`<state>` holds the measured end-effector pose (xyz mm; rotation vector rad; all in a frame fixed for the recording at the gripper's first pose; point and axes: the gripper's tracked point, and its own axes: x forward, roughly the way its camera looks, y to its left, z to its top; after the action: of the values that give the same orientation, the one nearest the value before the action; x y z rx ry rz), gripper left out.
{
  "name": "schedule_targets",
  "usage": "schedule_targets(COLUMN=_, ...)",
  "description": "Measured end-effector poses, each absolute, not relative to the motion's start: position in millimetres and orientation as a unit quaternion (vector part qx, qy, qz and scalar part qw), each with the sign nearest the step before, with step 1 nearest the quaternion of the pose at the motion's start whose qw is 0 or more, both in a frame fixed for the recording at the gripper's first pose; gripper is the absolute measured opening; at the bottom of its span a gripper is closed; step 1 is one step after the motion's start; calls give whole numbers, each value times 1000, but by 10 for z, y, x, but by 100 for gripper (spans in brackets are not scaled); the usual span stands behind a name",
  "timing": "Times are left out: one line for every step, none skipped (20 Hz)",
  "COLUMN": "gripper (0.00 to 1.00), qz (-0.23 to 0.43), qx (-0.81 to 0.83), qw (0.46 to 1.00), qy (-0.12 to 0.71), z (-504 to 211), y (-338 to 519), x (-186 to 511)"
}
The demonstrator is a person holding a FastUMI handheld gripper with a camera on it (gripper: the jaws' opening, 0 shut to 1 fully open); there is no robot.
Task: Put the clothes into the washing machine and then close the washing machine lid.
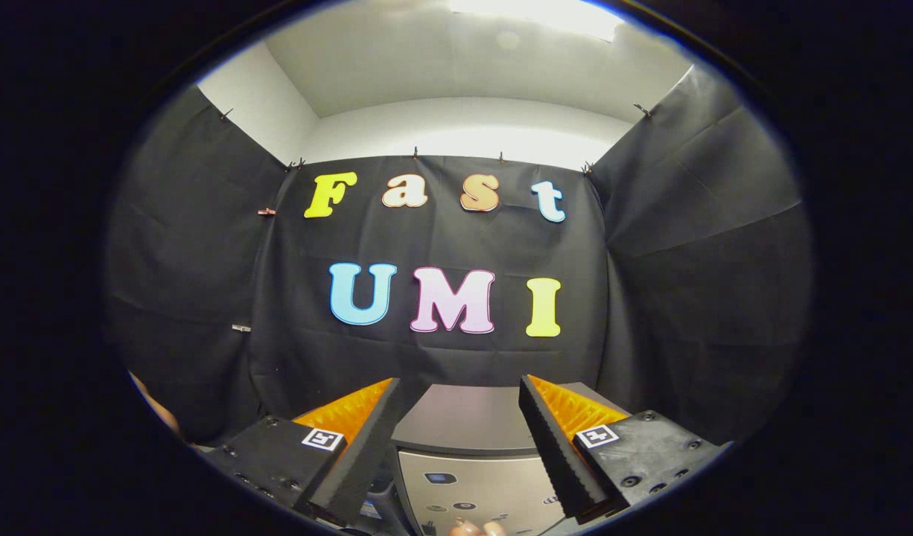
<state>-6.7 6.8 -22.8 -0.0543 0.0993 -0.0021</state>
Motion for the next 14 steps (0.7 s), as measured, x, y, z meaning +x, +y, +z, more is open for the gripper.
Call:
schedule_targets(gripper=97, qz=-1, qx=-24, qw=999, qy=46, z=-201, y=69, x=-71)
schedule_targets(gripper=97, qz=-1, qx=-22, qw=999, qy=43, z=-176, y=69, x=-71)
schedule_targets(gripper=98, qz=-1, qx=-20, qw=999, qy=41, z=-166, y=67, x=-59)
schedule_targets(gripper=97, qz=-2, qx=-20, qw=999, qy=39, z=-151, y=62, x=-61)
schedule_targets(gripper=97, qz=-4, qx=-20, qw=999, qy=36, z=-131, y=43, x=-62)
schedule_targets(gripper=97, qz=-8, qx=-22, qw=999, qy=34, z=-109, y=15, x=-57)
schedule_targets(gripper=97, qz=-11, qx=-22, qw=999, qy=32, z=-96, y=-11, x=-44)
schedule_targets(gripper=97, qz=-14, qx=-21, qw=999, qy=31, z=-84, y=-28, x=-43)
schedule_targets(gripper=97, qz=-15, qx=-21, qw=999, qy=32, z=-76, y=-34, x=-48)
schedule_targets(gripper=97, qz=-15, qx=-21, qw=999, qy=31, z=-75, y=-26, x=-56)
schedule_targets(gripper=97, qz=-15, qx=-23, qw=999, qy=32, z=-68, y=-16, x=-62)
schedule_targets(gripper=97, qz=-12, qx=-24, qw=999, qy=32, z=-69, y=0, x=-72)
schedule_targets(gripper=97, qz=-11, qx=-25, qw=999, qy=32, z=-65, y=6, x=-78)
schedule_targets(gripper=97, qz=-11, qx=-25, qw=999, qy=32, z=-61, y=12, x=-85)
